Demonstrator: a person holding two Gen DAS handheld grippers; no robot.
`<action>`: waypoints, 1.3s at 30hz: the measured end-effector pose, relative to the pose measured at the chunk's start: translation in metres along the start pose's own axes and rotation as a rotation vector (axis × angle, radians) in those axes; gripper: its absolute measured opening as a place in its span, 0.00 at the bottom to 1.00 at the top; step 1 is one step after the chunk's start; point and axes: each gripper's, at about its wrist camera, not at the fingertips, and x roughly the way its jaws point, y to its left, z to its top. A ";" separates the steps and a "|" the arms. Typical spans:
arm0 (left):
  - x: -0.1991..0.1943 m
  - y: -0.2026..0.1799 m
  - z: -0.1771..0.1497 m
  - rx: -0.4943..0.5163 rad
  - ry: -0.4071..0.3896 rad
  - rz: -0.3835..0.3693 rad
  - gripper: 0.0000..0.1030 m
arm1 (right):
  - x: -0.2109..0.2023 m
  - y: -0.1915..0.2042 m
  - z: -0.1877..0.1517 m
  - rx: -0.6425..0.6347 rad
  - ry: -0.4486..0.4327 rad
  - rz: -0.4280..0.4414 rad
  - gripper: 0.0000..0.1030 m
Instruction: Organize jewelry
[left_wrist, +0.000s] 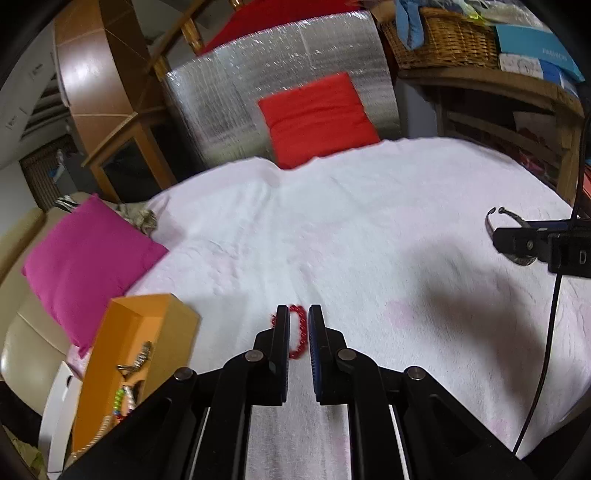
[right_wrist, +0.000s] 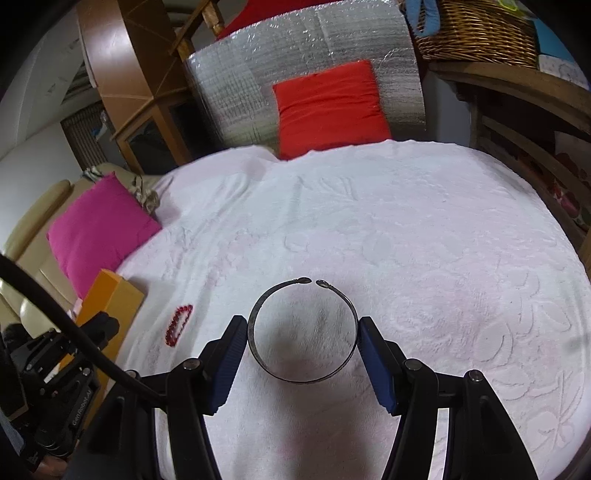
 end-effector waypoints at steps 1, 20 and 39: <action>0.007 -0.002 -0.003 0.004 0.022 -0.015 0.10 | 0.004 0.002 -0.002 -0.008 0.021 -0.008 0.62; 0.090 0.006 -0.036 -0.116 0.229 -0.268 0.33 | 0.082 0.004 -0.033 -0.125 0.289 -0.106 0.72; 0.082 0.041 -0.051 -0.193 0.246 -0.344 0.66 | 0.060 -0.017 -0.040 -0.140 0.264 -0.068 0.73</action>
